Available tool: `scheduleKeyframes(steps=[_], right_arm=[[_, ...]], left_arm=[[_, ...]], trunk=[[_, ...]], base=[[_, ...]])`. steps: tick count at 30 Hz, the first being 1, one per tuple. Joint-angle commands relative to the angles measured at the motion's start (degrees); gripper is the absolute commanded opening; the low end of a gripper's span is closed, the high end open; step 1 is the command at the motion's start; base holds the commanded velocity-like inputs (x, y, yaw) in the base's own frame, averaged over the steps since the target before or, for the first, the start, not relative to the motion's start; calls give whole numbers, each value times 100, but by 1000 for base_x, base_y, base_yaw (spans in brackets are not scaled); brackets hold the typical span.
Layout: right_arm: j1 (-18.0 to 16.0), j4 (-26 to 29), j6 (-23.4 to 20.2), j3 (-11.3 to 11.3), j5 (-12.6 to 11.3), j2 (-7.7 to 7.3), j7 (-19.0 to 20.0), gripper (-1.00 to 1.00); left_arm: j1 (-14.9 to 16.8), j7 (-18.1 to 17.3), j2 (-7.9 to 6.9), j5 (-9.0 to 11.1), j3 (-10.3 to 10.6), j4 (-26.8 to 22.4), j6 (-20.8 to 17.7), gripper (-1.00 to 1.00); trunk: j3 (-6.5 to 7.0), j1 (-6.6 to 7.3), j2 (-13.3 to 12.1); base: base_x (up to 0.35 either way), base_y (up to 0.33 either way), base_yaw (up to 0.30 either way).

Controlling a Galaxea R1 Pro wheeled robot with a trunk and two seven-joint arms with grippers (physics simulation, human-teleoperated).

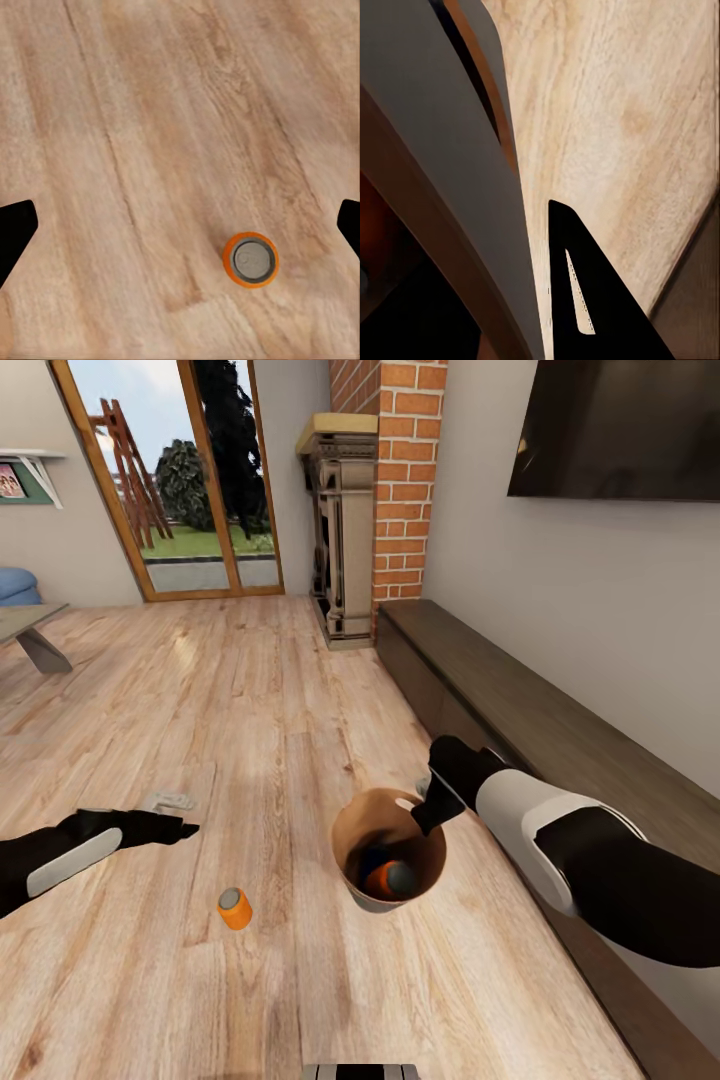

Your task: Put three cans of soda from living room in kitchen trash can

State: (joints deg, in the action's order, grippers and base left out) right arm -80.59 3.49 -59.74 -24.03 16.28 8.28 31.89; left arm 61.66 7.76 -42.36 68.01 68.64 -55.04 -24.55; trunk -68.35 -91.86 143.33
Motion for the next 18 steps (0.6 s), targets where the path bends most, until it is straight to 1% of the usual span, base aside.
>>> scheduleKeyframes(steps=[1,4,5,6,8,9,10,11,13,14,15,18], right_arm=[[5,3,-26,118,-134,-11,-9,-100],[31,3,-26,127,-134,-64,-37,-100],[47,6,-26,167,-134,-167,-44,-100],[80,8,-26,226,-134,-240,-47,-100],[123,11,-26,296,-132,-305,-49,-100],[157,14,-26,346,-129,-367,-50,-100],[170,15,-26,364,-128,-398,-50,-100],[188,17,-26,389,-127,-448,-51,-100],[199,18,-26,406,-126,-480,-51,-100],[206,19,-26,416,-126,-501,-51,-100],[211,31,-26,423,-125,-514,-51,-100],[229,88,-26,429,-125,-530,-51,-100]], left_arm=[[-29,41,15,0,0,27,44,100],[-150,153,52,0,0,93,178,100],[-182,252,64,-3,0,87,212,100],[-196,418,74,-8,0,77,226,100],[-220,662,112,-11,0,66,232,100],[-253,951,185,-12,0,28,233,100],[-269,1105,230,-13,0,-7,229,100],[-291,1401,324,-11,0,-105,214,100],[-305,1639,397,-4,0,-229,199,100],[-314,1807,447,14,0,-372,184,100],[-322,1922,482,82,0,-508,172,100],[-337,2040,513,308,0,-645,167,100]], trunk=[[1,1,1],[1,1,1],[1,1,1],[1,1,1],[1,1,1],[1,1,1],[1,1,1],[1,1,1],[1,1,1],[1,1,1],[1,1,1],[1,1,1]], base=[[0,0,0],[0,0,0],[0,0,0],[0,0,0],[0,0,0],[0,0,0],[0,0,0],[0,0,0],[3,0,0],[45,0,0],[123,0,0],[193,0,0]])
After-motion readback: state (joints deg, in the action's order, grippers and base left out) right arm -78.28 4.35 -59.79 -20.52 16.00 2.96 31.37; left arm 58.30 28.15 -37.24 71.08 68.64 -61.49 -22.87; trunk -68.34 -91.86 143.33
